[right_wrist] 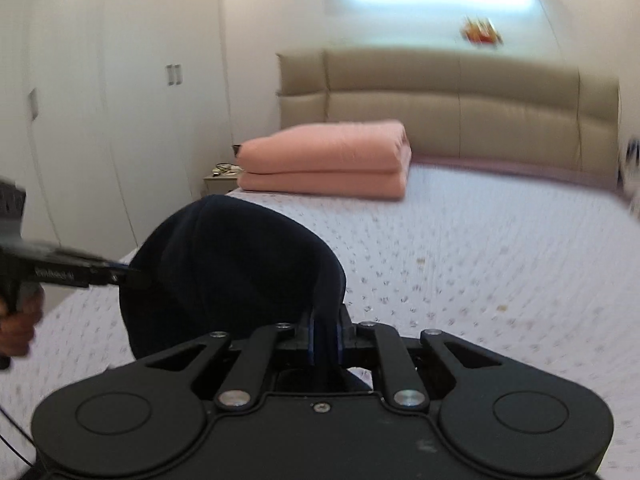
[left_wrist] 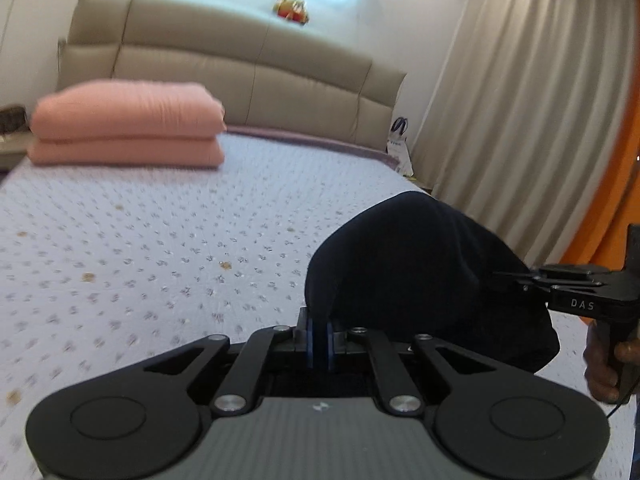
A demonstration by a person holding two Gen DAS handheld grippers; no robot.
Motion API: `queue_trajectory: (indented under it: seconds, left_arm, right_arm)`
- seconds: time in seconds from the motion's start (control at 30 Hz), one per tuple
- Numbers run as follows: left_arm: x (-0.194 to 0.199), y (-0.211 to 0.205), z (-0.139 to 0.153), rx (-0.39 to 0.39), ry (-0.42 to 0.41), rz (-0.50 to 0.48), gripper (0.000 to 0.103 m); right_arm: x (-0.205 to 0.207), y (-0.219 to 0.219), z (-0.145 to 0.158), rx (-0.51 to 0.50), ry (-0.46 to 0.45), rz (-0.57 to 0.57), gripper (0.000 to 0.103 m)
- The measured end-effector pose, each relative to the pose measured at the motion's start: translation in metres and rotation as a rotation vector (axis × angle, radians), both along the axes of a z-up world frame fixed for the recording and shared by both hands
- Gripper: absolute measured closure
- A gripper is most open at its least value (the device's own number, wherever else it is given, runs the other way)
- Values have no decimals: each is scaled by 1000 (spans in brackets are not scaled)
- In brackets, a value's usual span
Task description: Fold large clothes
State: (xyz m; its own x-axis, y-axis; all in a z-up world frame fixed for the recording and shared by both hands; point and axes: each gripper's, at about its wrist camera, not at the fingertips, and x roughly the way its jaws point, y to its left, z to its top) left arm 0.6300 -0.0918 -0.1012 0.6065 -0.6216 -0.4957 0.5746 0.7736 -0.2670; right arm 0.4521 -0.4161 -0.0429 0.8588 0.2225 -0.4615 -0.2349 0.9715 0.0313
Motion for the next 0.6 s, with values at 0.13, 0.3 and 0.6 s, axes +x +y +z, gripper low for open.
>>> queue_trajectory:
  seconds: [0.13,0.3,0.6]
  left_arm:
    - [-73,14,4,63,-3,4,96]
    - [-150,38,-27,215,158,-46,94]
    - [-186,95,-82,104,502,79,66]
  right_arm:
    - [-65,34,-8,-164,-55,29,91]
    - [-143,54,-48,-284,133,127,73]
    - [-155,11,-86,265,586,-206,26]
